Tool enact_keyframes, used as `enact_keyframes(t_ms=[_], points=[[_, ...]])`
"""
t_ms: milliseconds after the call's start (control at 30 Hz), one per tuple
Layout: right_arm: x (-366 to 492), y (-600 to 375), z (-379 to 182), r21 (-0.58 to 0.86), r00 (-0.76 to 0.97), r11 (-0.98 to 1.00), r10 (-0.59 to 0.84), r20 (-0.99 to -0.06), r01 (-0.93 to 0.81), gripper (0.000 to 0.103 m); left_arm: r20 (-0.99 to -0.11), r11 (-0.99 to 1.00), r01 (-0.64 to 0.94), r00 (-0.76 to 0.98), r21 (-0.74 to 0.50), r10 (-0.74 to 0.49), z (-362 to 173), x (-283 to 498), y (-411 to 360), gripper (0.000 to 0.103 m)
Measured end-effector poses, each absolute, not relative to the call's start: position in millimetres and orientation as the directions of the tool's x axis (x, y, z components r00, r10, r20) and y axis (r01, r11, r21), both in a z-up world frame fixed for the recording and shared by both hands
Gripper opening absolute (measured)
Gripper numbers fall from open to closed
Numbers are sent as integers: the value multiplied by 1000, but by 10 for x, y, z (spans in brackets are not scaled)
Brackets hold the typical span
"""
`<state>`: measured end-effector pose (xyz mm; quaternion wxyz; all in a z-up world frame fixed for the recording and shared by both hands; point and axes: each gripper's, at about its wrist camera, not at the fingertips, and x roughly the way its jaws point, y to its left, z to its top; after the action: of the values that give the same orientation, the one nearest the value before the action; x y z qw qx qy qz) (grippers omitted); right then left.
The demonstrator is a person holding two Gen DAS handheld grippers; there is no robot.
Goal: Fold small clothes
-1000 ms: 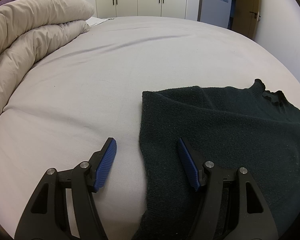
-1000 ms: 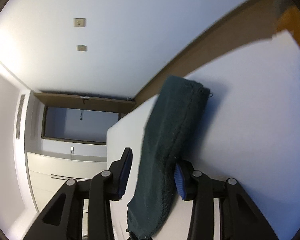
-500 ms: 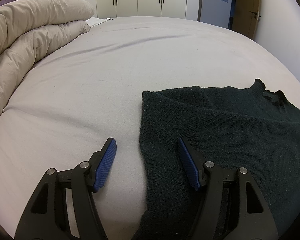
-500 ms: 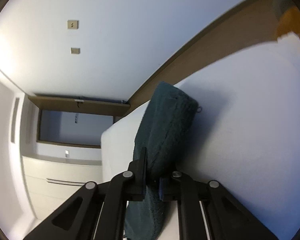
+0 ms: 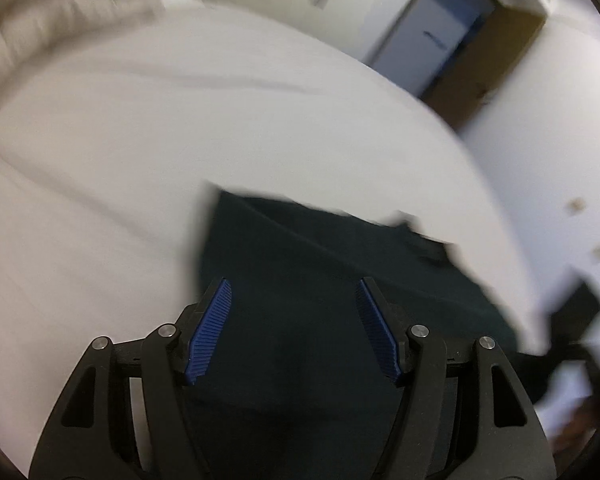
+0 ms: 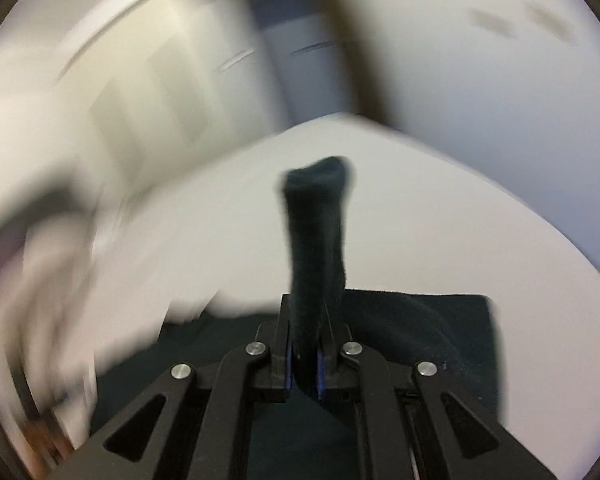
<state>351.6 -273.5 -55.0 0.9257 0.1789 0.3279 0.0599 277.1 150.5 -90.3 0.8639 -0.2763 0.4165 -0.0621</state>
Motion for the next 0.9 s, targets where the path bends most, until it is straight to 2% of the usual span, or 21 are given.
enact_keyframes(t_ms=[67, 133, 267, 433, 500, 667, 900], points=[[3622, -1929, -671, 232, 729, 961, 264, -631, -147, 9, -651, 755, -86, 577, -650, -494, -978, 2791, 1332, 64], [3622, -1472, -855, 163, 701, 965, 263, -662, -207, 9, -624, 702, -77, 534, -708, -571, -1058, 2789, 1182, 71], [3540, -1195, -1135, 163, 656, 958, 281, -701, -236, 10, -581, 600, -114, 443, -792, -683, -1256, 2772, 899, 74], [3447, -1217, -1189, 198, 655, 950, 312, -689, -243, 10, -538, 547, -97, 385, -831, -750, -1250, 2794, 560, 80], [3460, -1224, -1171, 191, 654, 949, 311, -689, -249, 11, -553, 570, -84, 391, -818, -736, -1208, 2868, 470, 82], [3363, -1196, -1241, 184, 645, 945, 320, -694, -270, 12, -518, 523, -100, 382, -846, -765, -1184, 3022, 466, 82], [3345, -1211, -1241, 191, 637, 941, 331, -697, -280, 12, -538, 538, -107, 352, -836, -766, -1330, 3134, 427, 80]])
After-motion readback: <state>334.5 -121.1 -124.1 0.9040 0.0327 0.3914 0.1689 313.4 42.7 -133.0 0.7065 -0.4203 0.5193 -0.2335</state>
